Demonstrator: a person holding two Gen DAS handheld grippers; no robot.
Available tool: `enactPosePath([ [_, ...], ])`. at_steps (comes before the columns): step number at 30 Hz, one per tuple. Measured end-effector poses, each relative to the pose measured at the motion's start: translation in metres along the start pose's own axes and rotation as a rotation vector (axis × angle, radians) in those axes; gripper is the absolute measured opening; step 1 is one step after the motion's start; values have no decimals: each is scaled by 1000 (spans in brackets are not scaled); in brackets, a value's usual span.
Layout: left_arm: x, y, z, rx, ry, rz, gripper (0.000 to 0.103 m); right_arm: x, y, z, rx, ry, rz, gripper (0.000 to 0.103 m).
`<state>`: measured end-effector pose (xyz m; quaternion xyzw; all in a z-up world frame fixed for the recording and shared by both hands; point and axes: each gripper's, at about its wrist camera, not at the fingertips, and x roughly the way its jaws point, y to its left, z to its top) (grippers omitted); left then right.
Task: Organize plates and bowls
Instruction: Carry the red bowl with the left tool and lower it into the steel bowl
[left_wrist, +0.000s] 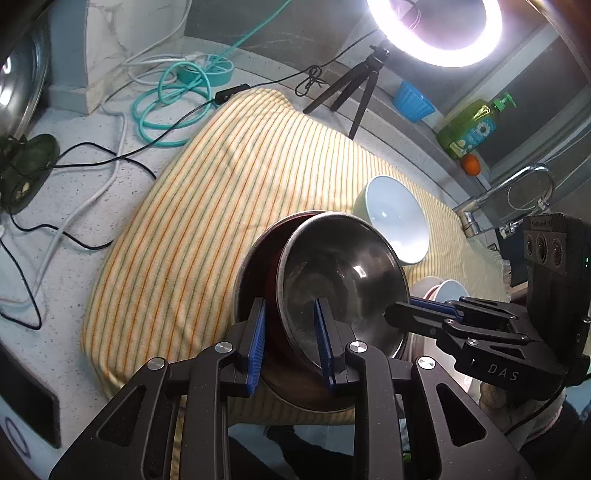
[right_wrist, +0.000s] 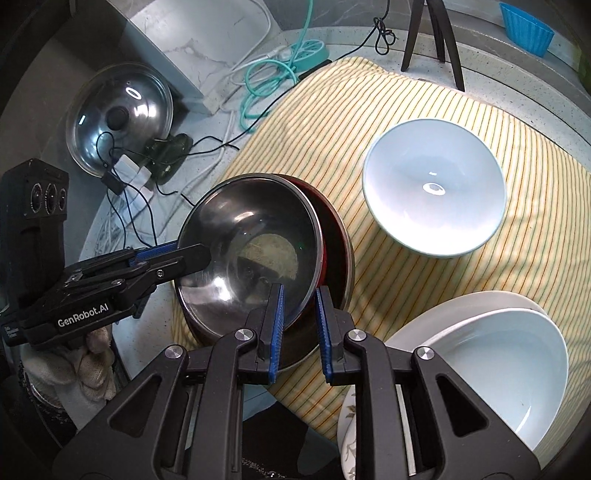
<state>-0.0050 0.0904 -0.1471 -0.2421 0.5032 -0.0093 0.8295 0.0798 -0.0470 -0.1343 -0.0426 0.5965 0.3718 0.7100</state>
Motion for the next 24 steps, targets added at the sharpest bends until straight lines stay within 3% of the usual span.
enactPosePath([
  [10, 6, -1, -1, 26, 23, 19, 23, 9, 2, 2, -10, 19, -28, 21],
  [24, -3, -5, -1, 38, 3, 22, 23, -5, -2, 1, 6, -13, 7, 25],
])
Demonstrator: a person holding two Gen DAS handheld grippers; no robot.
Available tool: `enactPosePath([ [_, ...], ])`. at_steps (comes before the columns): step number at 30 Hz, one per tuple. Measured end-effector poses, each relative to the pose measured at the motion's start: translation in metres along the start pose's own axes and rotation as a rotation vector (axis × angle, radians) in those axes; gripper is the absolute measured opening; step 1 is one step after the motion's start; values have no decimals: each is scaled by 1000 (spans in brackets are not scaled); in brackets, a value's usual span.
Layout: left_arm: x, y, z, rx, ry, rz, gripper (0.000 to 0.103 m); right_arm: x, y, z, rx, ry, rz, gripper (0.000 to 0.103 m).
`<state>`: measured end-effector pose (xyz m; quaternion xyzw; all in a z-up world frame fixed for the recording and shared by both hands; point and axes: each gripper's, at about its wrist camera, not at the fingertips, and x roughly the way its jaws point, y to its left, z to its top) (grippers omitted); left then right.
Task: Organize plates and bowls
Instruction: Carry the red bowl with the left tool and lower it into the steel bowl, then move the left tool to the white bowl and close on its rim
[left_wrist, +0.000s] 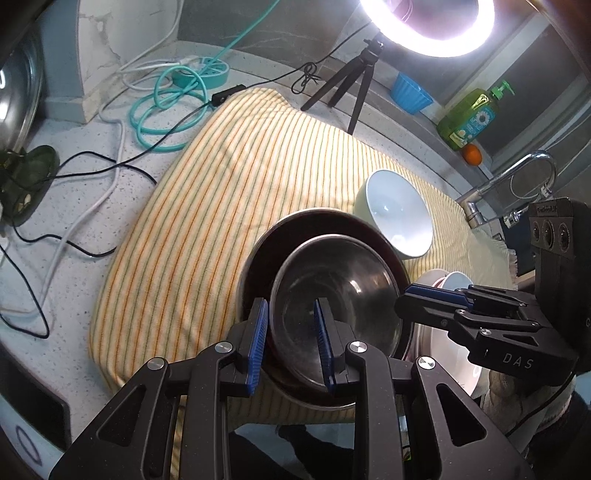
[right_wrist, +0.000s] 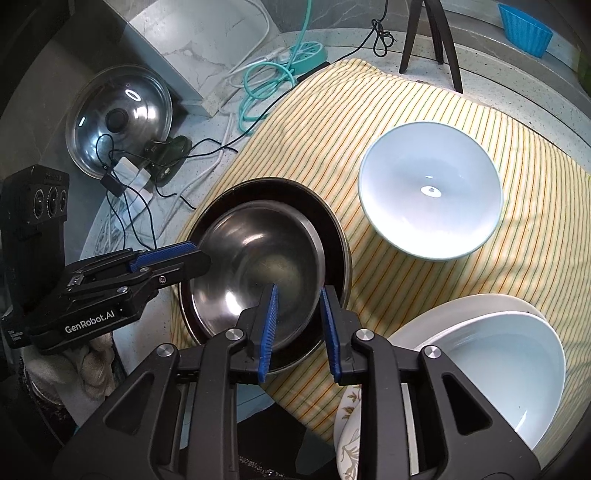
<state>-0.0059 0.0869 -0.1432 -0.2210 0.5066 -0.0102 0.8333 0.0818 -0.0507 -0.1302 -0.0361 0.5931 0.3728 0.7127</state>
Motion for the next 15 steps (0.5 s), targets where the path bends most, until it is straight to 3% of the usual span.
enactPosePath([
  [11, -10, -10, 21, 13, -43, -46, 23, -38, -17, -1, 57, -102, 23, 25],
  [15, -5, -20, 33, 31, -46, -71, 24, -51, -36, 0, 95, -149, -24, 43],
])
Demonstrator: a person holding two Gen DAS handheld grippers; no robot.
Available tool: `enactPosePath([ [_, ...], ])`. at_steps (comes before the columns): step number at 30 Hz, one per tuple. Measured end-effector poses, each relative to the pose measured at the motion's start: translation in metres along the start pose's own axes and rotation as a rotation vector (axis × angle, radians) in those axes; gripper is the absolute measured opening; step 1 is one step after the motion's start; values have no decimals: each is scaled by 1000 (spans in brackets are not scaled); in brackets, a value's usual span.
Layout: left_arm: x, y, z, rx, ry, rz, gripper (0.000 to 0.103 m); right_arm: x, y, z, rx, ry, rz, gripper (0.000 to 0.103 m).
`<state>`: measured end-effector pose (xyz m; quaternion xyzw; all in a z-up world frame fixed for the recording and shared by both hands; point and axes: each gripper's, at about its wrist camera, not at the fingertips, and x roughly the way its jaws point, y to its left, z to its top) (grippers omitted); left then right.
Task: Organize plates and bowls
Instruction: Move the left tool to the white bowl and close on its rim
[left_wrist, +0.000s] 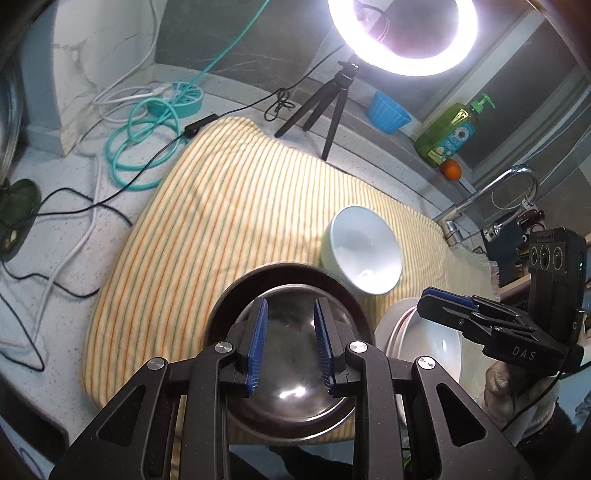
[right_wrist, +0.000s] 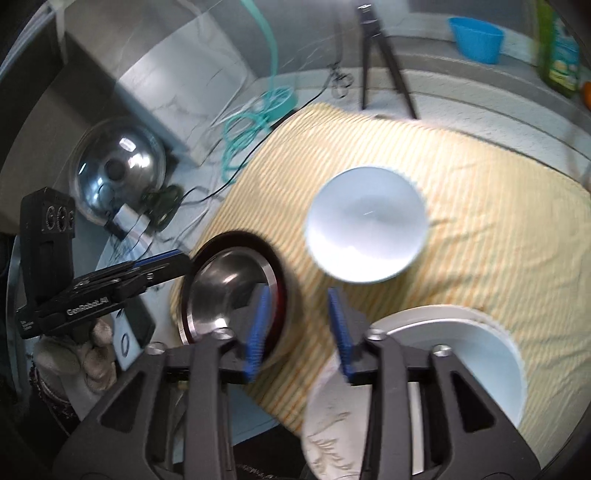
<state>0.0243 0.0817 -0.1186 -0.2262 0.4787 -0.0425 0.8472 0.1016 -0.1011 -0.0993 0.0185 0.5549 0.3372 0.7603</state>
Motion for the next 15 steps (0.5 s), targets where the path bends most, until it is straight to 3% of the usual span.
enactPosePath([
  [4, 13, -11, 13, 18, 15, -32, 24, -8, -25, 6, 53, -34, -46, 43],
  [15, 70, -35, 43, 56, 105, -53, 24, 11, -86, 20, 228, -9, -34, 43],
])
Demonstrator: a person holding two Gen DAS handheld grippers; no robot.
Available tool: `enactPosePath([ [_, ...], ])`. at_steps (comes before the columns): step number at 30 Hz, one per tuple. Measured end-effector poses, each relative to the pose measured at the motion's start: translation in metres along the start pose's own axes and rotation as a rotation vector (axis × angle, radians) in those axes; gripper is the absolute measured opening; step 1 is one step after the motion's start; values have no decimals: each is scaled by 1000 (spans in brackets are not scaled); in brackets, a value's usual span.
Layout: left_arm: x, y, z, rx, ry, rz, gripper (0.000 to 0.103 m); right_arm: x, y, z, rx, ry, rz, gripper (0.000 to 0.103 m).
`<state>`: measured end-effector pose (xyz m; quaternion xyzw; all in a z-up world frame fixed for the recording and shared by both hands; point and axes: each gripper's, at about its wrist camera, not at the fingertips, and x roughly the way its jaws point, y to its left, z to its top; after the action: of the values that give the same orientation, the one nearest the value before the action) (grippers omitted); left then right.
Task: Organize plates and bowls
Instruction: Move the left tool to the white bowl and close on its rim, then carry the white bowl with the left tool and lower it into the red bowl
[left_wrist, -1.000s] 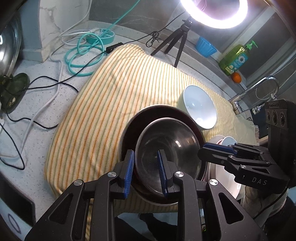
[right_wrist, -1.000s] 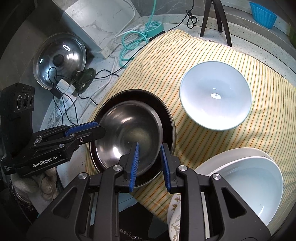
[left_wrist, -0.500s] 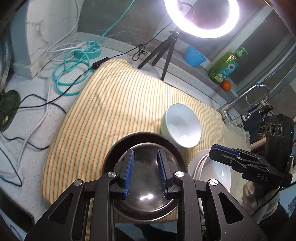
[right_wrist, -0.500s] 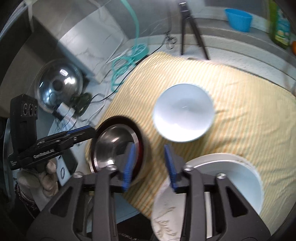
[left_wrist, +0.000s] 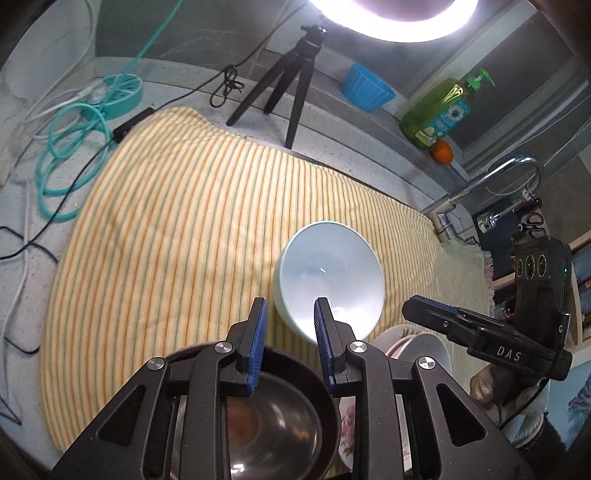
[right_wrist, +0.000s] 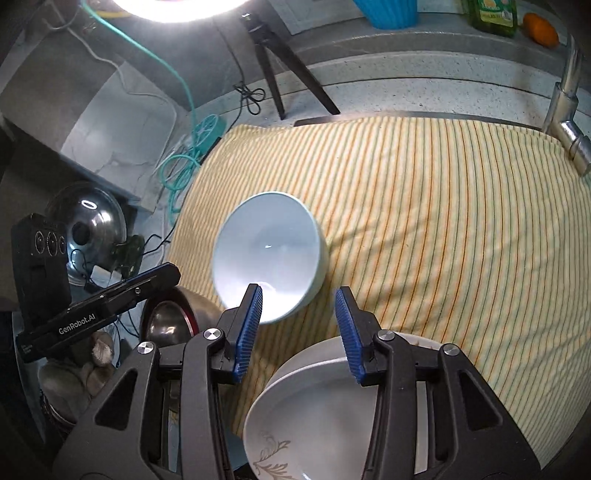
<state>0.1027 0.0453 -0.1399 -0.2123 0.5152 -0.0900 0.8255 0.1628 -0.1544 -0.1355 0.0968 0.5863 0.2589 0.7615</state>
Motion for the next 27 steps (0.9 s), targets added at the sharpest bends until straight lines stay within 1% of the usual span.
enactPosePath([
  [3, 9, -2, 6, 7, 17, 10, 24, 8, -7, 4, 21, 15, 6, 43],
  [12, 27, 3, 15, -23, 57, -13, 24, 26, -14, 12, 39, 48, 10, 42],
  [15, 32, 4, 15, -22, 70, -16, 23, 31, -13, 14, 34, 59, 9, 30],
  [17, 35, 4, 15, -27, 77, -24, 23, 36, -13, 15, 31, 69, 6, 26],
  [19, 37, 4, 15, -28, 80, -28, 23, 40, -13, 15, 30, 80, 11, 19],
  [21, 38, 3, 15, -21, 81, -25, 23, 43, -11, 16, 25, 87, 14, 16],
  [27, 38, 3, 17, -22, 82, -28, 23, 44, -9, 18, 14, 82, 1, 16],
])
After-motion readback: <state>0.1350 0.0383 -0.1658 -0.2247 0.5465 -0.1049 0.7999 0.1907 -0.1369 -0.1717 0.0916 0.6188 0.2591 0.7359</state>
